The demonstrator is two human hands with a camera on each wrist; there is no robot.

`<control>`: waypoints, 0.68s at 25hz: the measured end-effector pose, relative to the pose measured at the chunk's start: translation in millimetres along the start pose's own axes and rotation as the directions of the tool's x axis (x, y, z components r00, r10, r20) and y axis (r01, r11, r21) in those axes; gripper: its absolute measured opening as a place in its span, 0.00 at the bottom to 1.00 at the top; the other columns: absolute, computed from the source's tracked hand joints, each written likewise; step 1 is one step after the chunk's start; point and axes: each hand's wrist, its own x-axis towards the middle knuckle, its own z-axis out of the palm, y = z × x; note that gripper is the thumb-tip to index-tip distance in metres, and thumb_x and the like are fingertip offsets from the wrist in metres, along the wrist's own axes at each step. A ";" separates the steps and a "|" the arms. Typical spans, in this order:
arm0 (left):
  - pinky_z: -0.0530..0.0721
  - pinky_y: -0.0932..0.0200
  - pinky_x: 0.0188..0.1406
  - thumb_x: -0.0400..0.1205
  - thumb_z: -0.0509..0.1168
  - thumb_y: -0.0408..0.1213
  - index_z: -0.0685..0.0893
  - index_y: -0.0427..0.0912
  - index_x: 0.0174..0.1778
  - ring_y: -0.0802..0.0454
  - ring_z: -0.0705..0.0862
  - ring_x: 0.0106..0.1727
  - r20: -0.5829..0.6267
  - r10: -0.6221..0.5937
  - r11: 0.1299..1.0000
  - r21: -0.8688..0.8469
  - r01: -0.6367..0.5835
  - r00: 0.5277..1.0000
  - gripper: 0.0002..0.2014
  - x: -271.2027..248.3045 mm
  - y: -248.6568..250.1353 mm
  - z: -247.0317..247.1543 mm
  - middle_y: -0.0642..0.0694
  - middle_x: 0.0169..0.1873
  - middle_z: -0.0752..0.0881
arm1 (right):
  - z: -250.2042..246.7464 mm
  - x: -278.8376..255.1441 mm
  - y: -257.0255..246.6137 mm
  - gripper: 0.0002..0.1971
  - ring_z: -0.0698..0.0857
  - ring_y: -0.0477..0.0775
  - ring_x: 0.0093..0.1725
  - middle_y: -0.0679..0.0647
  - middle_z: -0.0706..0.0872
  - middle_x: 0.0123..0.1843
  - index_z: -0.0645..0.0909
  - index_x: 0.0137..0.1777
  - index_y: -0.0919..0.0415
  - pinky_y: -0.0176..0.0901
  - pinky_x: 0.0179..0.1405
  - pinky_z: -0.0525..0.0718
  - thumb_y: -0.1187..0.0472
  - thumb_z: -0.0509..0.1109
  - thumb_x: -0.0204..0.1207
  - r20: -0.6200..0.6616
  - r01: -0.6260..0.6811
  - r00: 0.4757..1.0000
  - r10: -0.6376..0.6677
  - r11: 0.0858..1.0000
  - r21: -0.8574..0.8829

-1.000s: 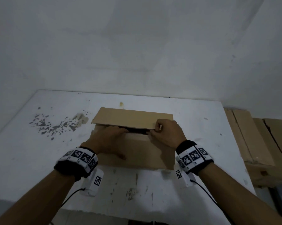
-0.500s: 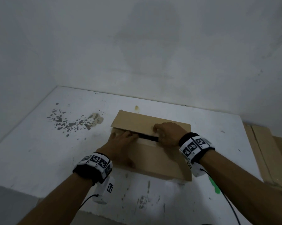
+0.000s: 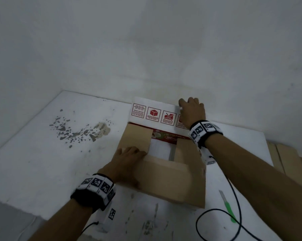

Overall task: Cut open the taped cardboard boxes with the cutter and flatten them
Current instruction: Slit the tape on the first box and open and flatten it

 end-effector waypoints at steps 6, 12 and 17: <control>0.55 0.38 0.81 0.62 0.79 0.65 0.57 0.58 0.81 0.47 0.58 0.79 0.019 -0.002 1.000 -0.006 0.002 1.000 0.55 4.5 -1.2 0.5 0.52 0.75 0.62 | 81.8 -21.5 13.1 0.22 0.74 0.66 0.73 0.64 0.75 0.75 0.68 0.82 0.58 0.61 0.72 0.74 0.57 0.53 0.89 0.390 -0.018 0.920 -0.039 0.990 0.140; 0.55 0.37 0.82 0.63 0.80 0.62 0.58 0.57 0.81 0.45 0.58 0.79 0.062 -0.008 1.000 -0.012 0.009 0.998 0.54 6.3 2.5 -6.9 0.52 0.75 0.62 | 56.9 -24.0 20.5 0.25 0.71 0.64 0.75 0.63 0.73 0.76 0.68 0.81 0.60 0.63 0.74 0.72 0.50 0.59 0.88 0.463 0.034 0.876 -0.132 0.976 0.214; 0.58 0.33 0.79 0.62 0.79 0.66 0.59 0.57 0.81 0.44 0.59 0.79 0.052 -0.004 1.000 0.023 0.002 0.999 0.54 5.6 3.3 -10.1 0.51 0.75 0.64 | 6.7 -92.1 -0.8 0.21 0.84 0.57 0.62 0.54 0.84 0.62 0.80 0.71 0.55 0.48 0.59 0.81 0.45 0.64 0.85 0.471 0.080 0.834 -0.288 0.907 0.414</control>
